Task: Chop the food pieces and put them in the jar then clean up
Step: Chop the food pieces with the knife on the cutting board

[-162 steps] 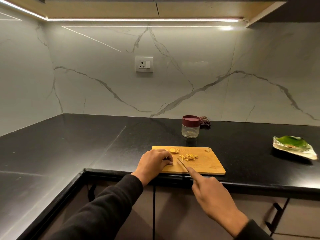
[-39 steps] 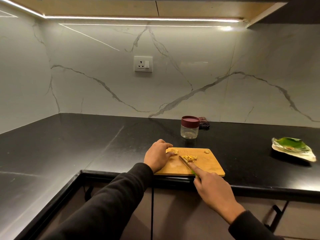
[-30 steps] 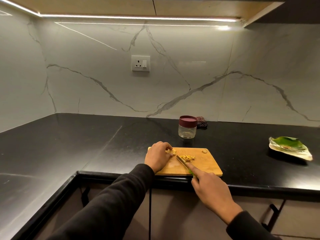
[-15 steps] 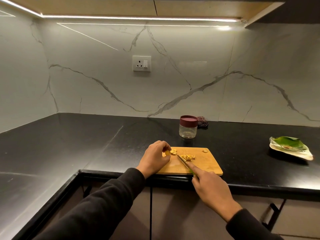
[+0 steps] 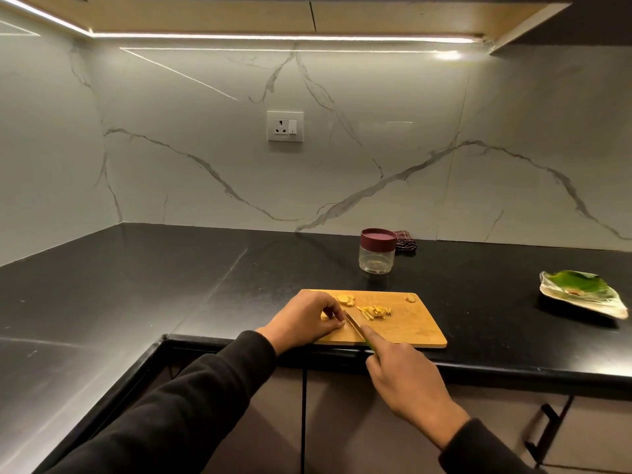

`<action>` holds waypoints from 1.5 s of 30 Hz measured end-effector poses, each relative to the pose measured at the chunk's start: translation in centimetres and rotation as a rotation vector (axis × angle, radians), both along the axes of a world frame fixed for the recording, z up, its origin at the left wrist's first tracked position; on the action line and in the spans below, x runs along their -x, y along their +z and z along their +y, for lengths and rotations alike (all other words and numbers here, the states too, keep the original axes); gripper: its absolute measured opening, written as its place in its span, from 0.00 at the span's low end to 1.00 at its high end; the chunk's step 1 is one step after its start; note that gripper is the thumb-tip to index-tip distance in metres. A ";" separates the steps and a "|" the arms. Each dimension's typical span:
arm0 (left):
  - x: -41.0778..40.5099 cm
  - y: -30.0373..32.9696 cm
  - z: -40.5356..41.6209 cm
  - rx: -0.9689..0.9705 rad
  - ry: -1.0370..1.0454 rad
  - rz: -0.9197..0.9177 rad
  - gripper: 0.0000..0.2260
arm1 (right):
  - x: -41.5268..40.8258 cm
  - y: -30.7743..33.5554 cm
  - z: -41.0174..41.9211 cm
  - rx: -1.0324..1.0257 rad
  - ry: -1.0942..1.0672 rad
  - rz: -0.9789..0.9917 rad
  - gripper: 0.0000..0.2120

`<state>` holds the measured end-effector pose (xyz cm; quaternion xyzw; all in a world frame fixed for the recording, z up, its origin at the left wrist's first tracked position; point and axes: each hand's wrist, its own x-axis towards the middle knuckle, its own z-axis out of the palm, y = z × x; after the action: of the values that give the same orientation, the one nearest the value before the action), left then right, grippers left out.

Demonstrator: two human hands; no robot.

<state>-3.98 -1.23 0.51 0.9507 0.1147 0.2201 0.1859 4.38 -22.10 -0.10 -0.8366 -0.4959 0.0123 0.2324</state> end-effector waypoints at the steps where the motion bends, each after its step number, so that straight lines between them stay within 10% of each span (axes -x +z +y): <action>1: 0.0 0.2 0.0 -0.016 -0.005 0.012 0.04 | 0.0 0.0 0.0 0.002 -0.001 0.005 0.27; 45: -0.4 2.1 -1.2 -0.257 0.061 0.168 0.09 | 0.8 0.9 -1.6 0.242 -0.011 -0.269 0.31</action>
<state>-3.60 -2.39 2.60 0.9778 0.1293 0.1581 0.0457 3.60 -23.73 0.84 -0.8553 -0.5128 -0.0411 0.0615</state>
